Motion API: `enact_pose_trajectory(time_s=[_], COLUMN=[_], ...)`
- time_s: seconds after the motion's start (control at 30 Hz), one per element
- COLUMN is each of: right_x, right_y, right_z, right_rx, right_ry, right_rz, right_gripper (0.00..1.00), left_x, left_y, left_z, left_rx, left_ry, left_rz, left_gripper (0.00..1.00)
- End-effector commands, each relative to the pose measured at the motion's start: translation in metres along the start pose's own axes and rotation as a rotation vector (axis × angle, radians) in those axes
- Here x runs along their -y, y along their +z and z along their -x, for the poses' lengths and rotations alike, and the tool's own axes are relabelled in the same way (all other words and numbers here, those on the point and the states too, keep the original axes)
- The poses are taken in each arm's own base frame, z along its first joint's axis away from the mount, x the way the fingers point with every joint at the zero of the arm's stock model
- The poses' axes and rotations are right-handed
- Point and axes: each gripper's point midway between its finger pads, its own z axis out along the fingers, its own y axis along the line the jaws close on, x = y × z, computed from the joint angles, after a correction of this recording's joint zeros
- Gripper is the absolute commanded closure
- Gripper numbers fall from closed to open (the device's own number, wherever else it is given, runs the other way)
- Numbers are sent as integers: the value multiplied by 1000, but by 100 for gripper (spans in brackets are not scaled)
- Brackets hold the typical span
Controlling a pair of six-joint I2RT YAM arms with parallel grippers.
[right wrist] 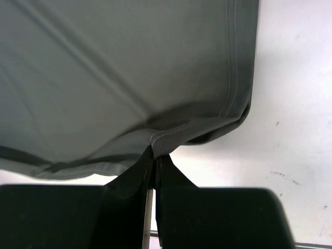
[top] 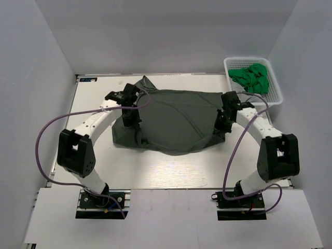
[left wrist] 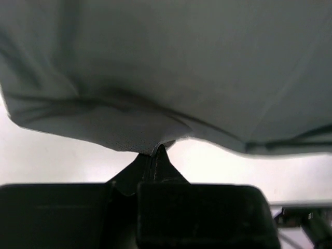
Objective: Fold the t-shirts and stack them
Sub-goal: Fold the flattened tshirt in 1/3 of the way
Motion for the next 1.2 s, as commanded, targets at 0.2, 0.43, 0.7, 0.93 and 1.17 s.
enact_pose_trajectory(time_s=[0.2,0.43,0.7,0.93,1.17], right_x=[3,-2,-2,-4,12], right_y=[-5,-1,21,21,22], right_z=[45,76,99,111,125], right_rx=[9,43,24,56,96], right_ry=[9,11,-36,-52,-26], right_rz=[-97,-93,-110,-95,-200], right_gripper=[100,100,100,97,61], left_x=[-14,-7,7,38,-1], left_y=[-6,15,31,41,59], left_z=[83,115,161,184,210], left_rx=[152,170,259,325,293], left_ry=[-34,-20,127,402,363], left_rz=[66,38,-27,-198,55], left_gripper=[100,100,100,100,0])
